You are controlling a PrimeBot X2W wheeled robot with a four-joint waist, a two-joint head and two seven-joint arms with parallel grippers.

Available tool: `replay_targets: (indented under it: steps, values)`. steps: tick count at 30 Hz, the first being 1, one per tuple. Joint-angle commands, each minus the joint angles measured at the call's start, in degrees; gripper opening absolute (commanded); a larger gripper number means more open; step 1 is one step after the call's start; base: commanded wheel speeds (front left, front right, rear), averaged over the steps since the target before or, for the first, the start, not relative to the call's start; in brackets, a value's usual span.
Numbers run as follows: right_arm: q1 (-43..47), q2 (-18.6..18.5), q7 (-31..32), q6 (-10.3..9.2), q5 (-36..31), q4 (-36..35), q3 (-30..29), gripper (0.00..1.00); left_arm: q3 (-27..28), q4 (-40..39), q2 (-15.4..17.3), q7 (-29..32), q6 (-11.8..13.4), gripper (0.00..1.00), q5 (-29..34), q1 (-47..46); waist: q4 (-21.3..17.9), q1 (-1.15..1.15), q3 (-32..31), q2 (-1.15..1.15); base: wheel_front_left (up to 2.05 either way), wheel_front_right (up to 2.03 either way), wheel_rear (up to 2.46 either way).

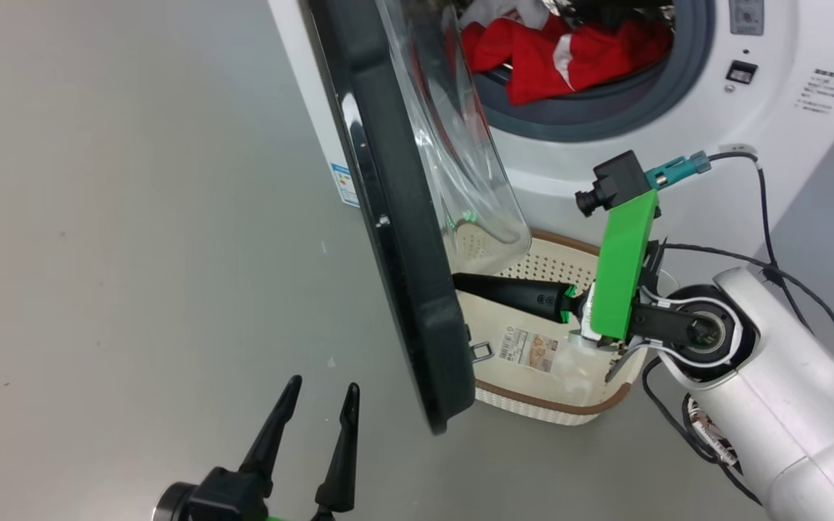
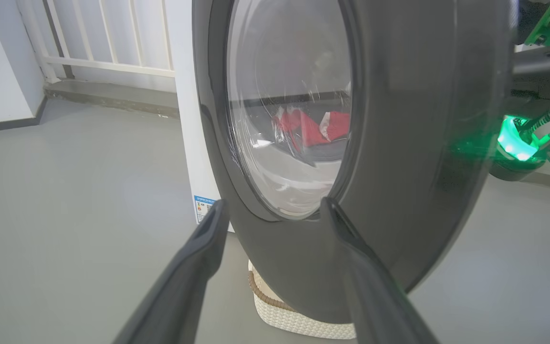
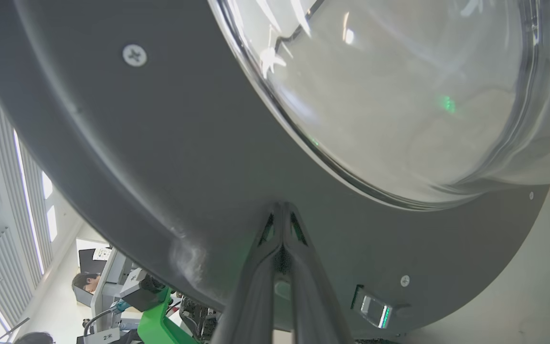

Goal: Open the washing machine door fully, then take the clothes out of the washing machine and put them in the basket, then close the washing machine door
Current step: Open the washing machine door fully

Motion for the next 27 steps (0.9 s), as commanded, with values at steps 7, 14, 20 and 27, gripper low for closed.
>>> replay_targets:
  steps: [7, 14, 20, 27]
  values:
    - [2.37, 2.84, -1.03, 0.41, -1.11, -1.91, 1.51, 0.00, 3.07, -1.23, 0.52, -0.70, -0.26, 1.00, 0.81, 1.28, 4.14, 0.00, -2.62, 0.00, 0.00, 0.00, 0.00]
    - [2.31, 5.05, -1.65, 0.41, -1.57, -1.21, 2.79, 0.00, 4.62, -2.14, 0.52, -0.70, 0.16, 1.00, 1.06, 2.55, 5.12, 0.00, -2.90, 0.00, 0.00, 0.00, 0.00]
    - [1.14, 6.67, -2.02, 0.41, -1.65, -0.32, 3.71, 0.00, 5.50, -3.30, 0.52, -0.70, 0.70, 1.00, 1.10, 3.39, 5.39, 0.00, -2.63, 0.00, 0.00, 0.00, 0.00]
    - [0.45, 7.67, -2.36, 0.41, -1.42, 0.35, 4.37, 0.00, 6.01, -3.92, 0.52, -0.70, 1.13, 1.00, 1.16, 3.88, 5.45, 0.00, -2.82, 0.00, 0.00, 0.00, 0.00]
